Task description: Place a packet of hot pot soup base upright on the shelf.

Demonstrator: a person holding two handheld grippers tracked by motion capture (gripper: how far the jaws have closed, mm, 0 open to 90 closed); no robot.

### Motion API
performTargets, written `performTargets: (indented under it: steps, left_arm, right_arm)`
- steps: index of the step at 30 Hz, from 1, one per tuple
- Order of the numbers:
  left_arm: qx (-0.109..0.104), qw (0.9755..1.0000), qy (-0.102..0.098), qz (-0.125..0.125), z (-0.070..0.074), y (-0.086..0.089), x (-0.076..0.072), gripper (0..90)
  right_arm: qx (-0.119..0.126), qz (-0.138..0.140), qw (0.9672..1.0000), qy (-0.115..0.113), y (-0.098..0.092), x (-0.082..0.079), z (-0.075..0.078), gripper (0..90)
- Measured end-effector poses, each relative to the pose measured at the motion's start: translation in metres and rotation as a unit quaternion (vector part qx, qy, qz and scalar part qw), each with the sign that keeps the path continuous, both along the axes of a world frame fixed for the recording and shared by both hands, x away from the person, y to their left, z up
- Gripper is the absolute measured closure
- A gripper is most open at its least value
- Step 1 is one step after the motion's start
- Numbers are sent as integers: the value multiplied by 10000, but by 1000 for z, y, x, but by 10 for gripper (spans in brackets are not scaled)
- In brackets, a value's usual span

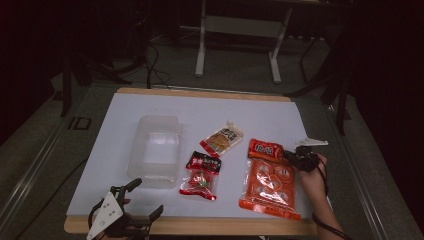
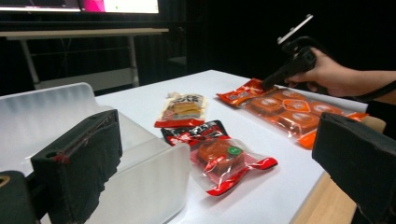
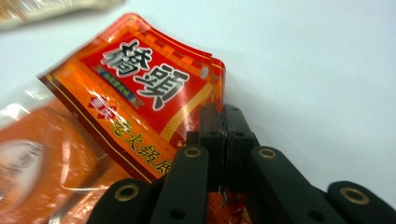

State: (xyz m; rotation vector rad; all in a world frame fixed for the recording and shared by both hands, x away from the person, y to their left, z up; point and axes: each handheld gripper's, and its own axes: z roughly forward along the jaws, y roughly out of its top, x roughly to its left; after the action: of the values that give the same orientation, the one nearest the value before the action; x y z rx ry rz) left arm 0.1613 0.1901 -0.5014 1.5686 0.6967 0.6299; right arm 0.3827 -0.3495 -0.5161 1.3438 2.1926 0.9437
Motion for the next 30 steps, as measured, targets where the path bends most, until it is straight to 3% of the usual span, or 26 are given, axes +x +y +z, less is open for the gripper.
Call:
performTargets:
  steps: [8,12,13,16,24,30]
  left_arm:
    - [-158,9998,-2,-73,0,2,1,33]
    - [-63,9998,15,182,0,2,1,30]
    - [8,9996,117,239,0,2,1,24]
    - [-33,9992,344,182,2,2,2,23]
    - [158,9990,406,-100,6,-13,-2,24]
    - [300,9976,562,-269,11,-30,-4,25]
  right_arm:
    - [172,106,9992,-341,6,-6,24,892]
    - [313,200,9977,-562,9,-13,39,892]
    - [317,219,9975,-599,10,-14,42,892]
    - [313,300,9963,-738,13,-19,52,892]
    - [376,517,9917,-1113,21,-34,78,892]
    - [544,744,9851,-1451,26,-55,98,891]
